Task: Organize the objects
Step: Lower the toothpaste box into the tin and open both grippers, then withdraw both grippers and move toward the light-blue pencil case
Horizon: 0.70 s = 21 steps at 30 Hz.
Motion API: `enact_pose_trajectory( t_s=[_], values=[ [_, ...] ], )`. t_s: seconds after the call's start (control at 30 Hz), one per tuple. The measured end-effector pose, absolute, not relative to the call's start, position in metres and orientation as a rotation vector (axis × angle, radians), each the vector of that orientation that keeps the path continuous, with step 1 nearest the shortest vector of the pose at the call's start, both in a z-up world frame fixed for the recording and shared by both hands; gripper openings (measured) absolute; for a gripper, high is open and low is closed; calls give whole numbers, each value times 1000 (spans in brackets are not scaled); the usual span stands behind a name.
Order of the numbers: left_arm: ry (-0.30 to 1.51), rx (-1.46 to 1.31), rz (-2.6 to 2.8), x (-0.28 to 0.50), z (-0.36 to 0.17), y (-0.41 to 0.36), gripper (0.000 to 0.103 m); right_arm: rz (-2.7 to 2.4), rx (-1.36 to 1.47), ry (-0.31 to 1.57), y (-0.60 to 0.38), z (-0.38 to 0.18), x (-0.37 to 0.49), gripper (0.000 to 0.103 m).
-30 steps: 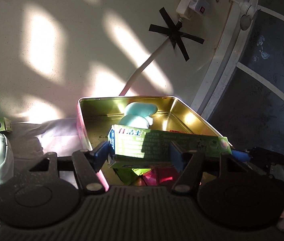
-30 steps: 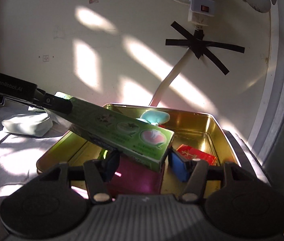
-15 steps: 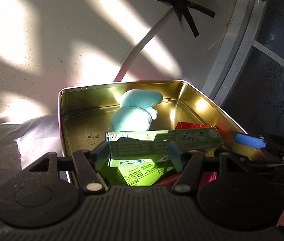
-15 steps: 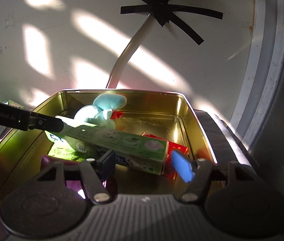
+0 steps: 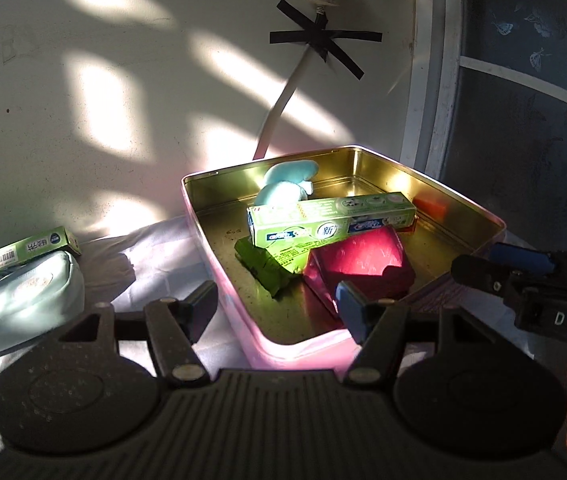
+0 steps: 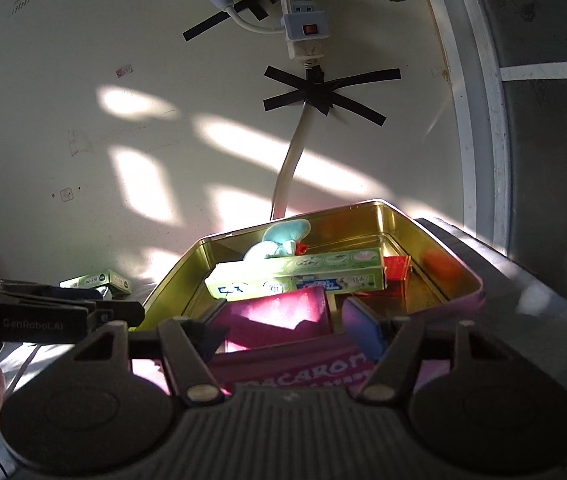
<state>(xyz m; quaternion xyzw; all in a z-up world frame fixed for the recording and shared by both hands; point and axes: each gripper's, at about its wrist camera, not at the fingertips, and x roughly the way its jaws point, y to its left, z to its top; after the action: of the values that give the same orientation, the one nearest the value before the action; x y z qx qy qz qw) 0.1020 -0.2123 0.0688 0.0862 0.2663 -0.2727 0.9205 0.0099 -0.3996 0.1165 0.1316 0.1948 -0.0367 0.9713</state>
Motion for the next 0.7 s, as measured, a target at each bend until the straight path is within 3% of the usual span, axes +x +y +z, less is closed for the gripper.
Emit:
enact_pose_trajectory(
  t_s=[0.7],
  values=[
    [623, 199, -313, 94, 9, -112, 68, 79, 255, 580, -307, 81, 13, 64]
  ],
)
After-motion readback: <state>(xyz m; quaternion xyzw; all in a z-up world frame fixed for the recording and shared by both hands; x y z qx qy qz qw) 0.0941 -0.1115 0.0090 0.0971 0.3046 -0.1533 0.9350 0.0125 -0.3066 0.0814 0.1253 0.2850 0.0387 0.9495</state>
